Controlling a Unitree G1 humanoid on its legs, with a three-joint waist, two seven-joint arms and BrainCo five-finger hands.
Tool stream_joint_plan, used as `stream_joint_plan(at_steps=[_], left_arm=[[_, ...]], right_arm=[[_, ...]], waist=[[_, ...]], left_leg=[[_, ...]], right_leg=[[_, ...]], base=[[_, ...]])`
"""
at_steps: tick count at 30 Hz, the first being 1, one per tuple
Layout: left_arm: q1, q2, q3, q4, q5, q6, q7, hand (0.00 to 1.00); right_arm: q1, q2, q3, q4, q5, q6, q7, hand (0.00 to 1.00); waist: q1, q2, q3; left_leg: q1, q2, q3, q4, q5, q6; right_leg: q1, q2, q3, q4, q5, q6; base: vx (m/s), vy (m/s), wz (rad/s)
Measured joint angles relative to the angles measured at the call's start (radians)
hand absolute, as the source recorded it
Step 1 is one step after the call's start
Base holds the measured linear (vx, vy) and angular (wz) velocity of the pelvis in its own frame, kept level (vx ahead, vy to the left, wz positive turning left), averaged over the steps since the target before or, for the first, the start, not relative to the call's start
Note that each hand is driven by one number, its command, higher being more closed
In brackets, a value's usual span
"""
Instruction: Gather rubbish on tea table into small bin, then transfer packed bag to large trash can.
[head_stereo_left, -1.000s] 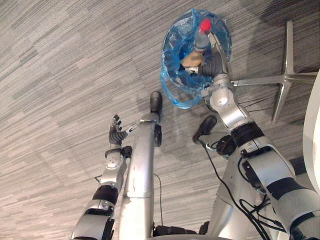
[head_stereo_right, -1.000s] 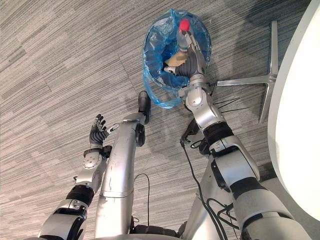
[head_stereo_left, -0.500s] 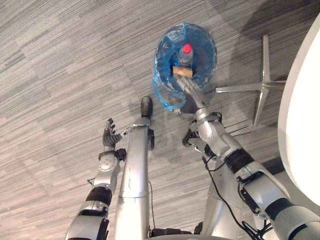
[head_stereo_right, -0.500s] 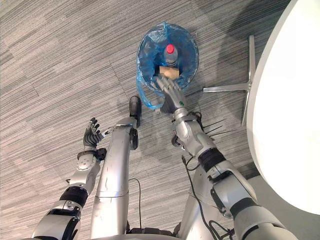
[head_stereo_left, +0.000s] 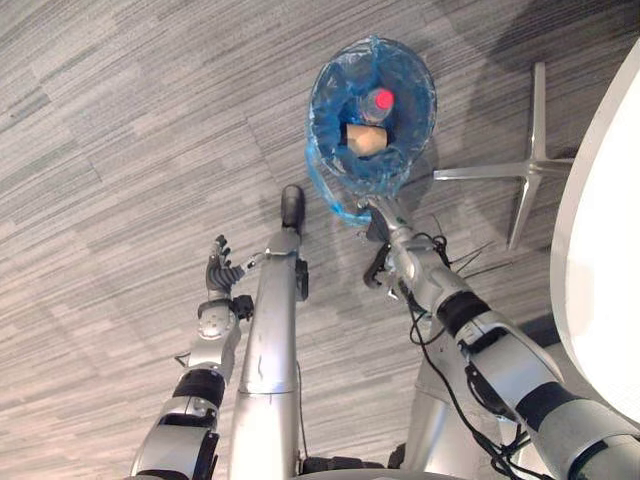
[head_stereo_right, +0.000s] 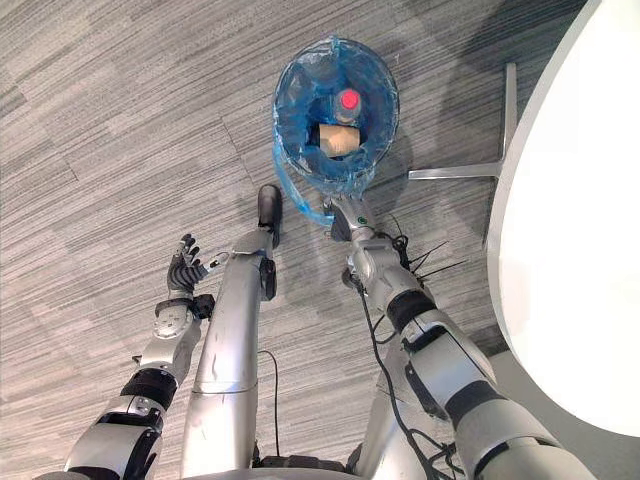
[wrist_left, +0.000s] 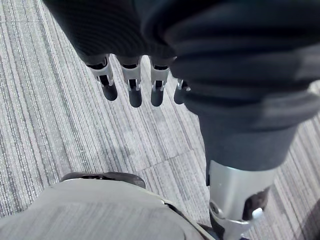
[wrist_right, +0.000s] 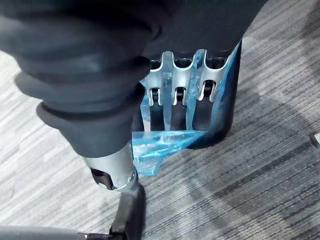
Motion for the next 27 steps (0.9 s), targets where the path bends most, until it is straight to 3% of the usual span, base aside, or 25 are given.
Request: stream_joint_plan(at_steps=[12,17,22,27], left_arm=[[-0.003,-0.013,0.000,-0.001,0.000,0.001,0.000,0.00],[-0.002,-0.016,0.007,-0.002,0.002,0.025,-0.002,0.00],[0.017,-0.040,0.003,-0.038,0.009,0.042,-0.011,0.00],[0.140,-0.090,-0.066,-0.085,0.033,0.052,-0.049,0.00]], right_arm=[[-0.002,-0.007,-0.051,-0.113,0.124,-0.007,-0.001,1.00],[0.057,0.004,-0.053,-0.300,0.276,-0.042,0.012,1.00],[0.218,0.052,-0.096,-0.515,0.474,-0.089,0.045,1.00],[0.385,0.100,-0.085,-0.649,0.595,-0.109,0.088,1.00]], waist=[[0.020,0.000,0.000],[0.020,0.000,0.000],[0.019,0.001,0.000],[0.018,-0.004,-0.027]], left_leg=[[-0.004,0.004,0.003,0.010,0.000,0.003],[0.032,0.005,-0.006,0.024,0.002,0.000],[0.240,0.011,0.027,-0.105,-0.004,0.000],[0.492,0.021,0.051,-0.289,0.046,0.000]], right_leg=[[-0.007,0.000,0.003,0.012,-0.002,-0.004],[0.038,0.001,-0.001,0.018,-0.003,-0.003],[0.242,0.001,-0.026,-0.081,-0.002,0.003],[0.493,0.020,-0.071,-0.247,0.033,0.016]], base=[[-0.01,0.004,0.00],[-0.03,0.012,0.00],[-0.04,0.000,0.20],[0.04,-0.042,0.12]])
